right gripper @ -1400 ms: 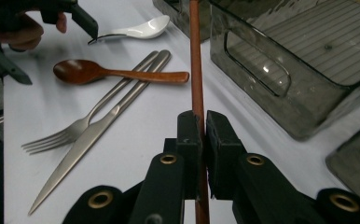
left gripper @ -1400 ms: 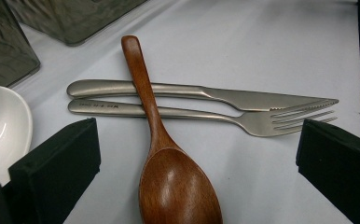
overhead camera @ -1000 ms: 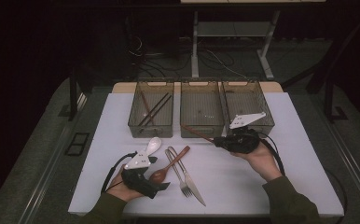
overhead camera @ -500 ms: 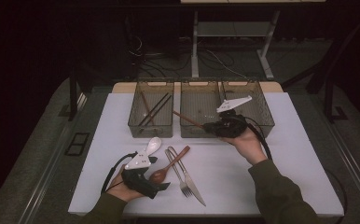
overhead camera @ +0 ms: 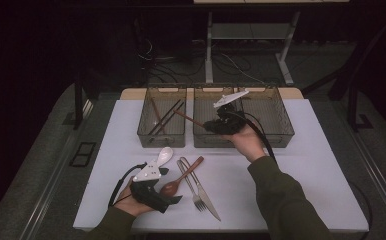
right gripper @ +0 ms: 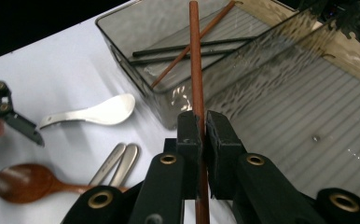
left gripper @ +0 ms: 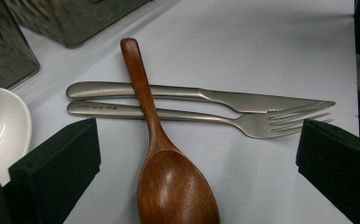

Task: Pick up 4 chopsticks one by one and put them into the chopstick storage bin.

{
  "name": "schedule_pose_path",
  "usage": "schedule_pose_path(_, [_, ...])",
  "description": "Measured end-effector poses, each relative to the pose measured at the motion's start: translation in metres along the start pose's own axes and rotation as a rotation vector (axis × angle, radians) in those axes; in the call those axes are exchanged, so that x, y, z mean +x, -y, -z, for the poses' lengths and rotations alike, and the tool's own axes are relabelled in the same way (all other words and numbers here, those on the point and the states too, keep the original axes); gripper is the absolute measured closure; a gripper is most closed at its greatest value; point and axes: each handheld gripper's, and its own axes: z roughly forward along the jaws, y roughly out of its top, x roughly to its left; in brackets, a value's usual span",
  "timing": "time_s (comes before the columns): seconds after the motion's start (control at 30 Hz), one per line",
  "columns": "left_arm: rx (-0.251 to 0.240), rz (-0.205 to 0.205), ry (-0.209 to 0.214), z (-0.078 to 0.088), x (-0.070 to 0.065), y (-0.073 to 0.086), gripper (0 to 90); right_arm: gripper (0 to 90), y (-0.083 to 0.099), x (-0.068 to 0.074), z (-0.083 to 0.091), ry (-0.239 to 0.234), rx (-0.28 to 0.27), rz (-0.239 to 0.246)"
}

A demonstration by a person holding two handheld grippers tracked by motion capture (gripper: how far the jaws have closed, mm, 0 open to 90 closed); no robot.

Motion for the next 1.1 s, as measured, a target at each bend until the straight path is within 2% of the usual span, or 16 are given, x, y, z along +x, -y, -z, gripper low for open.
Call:
schedule_pose_path(0.53, [-0.007, -0.004, 0.0, 0.0, 0.0, 0.0, 0.0, 84.8, -0.042, -0.001, -0.051, 0.048, 0.052, -0.034])
schedule_pose_path(0.9, [-0.011, -0.005, 0.003, -0.001, 0.0, 0.0, 0.0, 84.7, -0.073, 0.002, -0.092, 0.075, 0.067, -0.066])
schedule_pose_path(1.1, [-0.013, -0.005, 0.005, -0.001, -0.001, 0.0, 0.0, 84.7, -0.085, 0.005, -0.117, 0.1, 0.094, -0.078])
